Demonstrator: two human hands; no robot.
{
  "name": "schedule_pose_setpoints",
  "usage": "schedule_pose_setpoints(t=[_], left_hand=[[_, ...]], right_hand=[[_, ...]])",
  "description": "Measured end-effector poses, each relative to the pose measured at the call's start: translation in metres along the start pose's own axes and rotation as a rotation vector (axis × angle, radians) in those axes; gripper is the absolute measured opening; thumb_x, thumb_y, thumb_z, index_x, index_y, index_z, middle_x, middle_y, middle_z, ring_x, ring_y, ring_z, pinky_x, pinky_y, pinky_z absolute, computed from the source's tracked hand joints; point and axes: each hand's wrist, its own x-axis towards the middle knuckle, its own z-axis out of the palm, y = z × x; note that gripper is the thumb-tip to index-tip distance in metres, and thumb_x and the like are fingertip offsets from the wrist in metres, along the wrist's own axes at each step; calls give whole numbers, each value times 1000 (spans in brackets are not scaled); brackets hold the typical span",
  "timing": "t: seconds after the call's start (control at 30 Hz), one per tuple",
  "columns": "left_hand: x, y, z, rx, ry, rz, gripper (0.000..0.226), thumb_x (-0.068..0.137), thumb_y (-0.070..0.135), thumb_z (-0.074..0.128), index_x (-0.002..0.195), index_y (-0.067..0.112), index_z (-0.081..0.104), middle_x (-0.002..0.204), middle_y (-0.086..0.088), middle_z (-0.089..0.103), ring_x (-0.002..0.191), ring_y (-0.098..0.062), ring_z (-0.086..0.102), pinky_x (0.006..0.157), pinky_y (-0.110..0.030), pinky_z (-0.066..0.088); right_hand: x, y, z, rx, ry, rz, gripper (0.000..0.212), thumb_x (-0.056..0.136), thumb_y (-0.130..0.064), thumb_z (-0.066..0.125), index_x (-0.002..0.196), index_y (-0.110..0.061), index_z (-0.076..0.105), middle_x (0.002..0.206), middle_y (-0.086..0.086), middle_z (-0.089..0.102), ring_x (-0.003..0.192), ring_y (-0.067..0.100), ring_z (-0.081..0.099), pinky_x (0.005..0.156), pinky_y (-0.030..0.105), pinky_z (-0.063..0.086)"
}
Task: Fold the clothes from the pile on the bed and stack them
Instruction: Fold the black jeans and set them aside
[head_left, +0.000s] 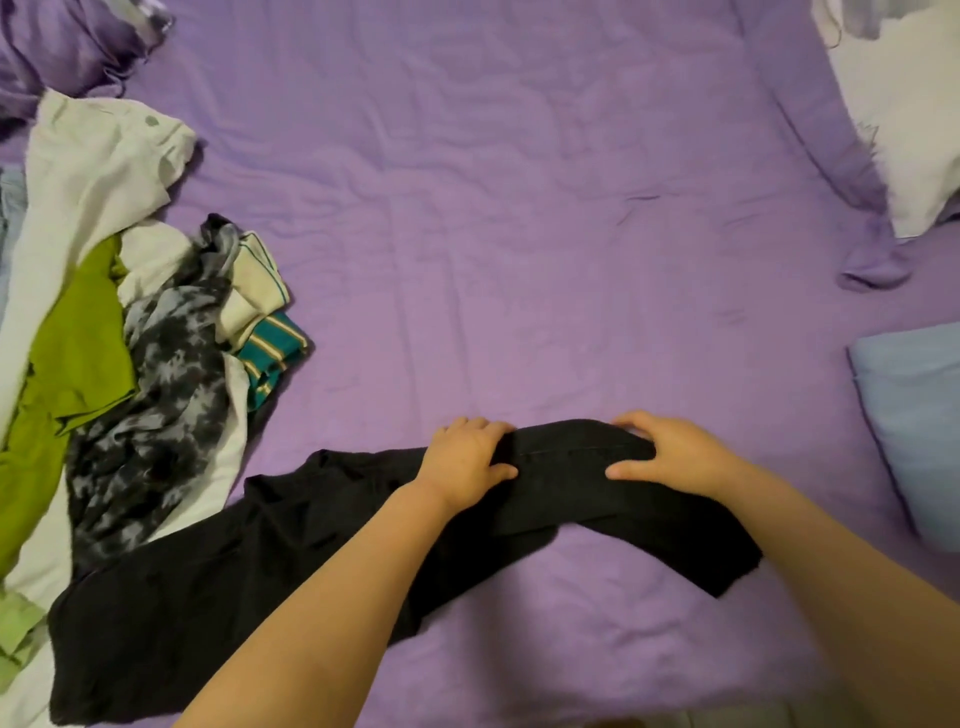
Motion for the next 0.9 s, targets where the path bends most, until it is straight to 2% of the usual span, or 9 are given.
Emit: schedule_pose_setpoints(t=[0.1,0.17,0.27,0.37,0.47,0.6,0.7,0.83,0.9], left_hand=[[18,33,-2,-34,-12,130,46,93,34,57,137,27,49,129,-2,55,120,-22,48,100,-34,37],[27,48,-4,-33,-102,204,33,97,30,52,128,23,60,126,-2,60,117,-22,52,96,-33,40],[37,58,-7,-67,-131,158,30,100,33,46,119,21,65,119,-5,63,111,-26,54,92,-35,42],[51,55,-5,40,94,10,33,101,37,41,124,27,61,119,-5,57,111,-27,50,93,-35,40],[60,64,3,-75,109,-67,36,100,38,43,132,28,55,127,-3,54,117,-25,49,99,-36,40],[74,97,10,-160,88,36,41,96,40,50,134,23,52,124,-2,57,116,-22,51,100,-34,41],[90,132,6,-173,67,106,39,95,35,53,133,24,53,126,-2,57,118,-22,50,102,-36,39],[105,181,-4,-339,198,101,28,95,40,53,114,25,67,106,4,60,102,-13,53,91,-27,40],[108,206,-13,-641,61,6,27,93,42,55,106,21,67,93,6,62,87,-9,60,78,-28,49]], right_hand=[[-11,14,-22,71,-79,5,42,74,-43,77,110,-38,56,113,-11,63,93,1,57,78,16,42],[-14,17,-38,62,-149,2,31,74,-45,78,99,-34,63,106,-12,66,94,2,60,82,19,45],[-9,13,-64,-63,-253,-13,20,76,-49,73,86,-33,67,92,-12,68,85,3,62,77,21,48],[7,20,-84,-409,51,0,33,89,-41,61,120,-29,60,119,-4,62,105,16,57,89,31,45],[11,43,-81,-625,352,56,43,96,-31,49,138,-25,46,137,1,50,124,23,44,101,35,32],[-8,79,-67,20,627,168,41,98,-36,47,131,-12,54,132,11,56,120,31,49,104,39,36],[-30,98,-52,465,798,292,35,99,-31,46,118,-7,62,120,13,63,103,25,56,87,28,38],[-45,105,-31,791,646,265,19,95,-24,57,110,-15,65,111,4,67,96,12,57,84,24,40],[-47,101,-30,918,588,160,18,92,-11,60,105,-22,63,109,-1,69,97,10,61,87,23,45]])
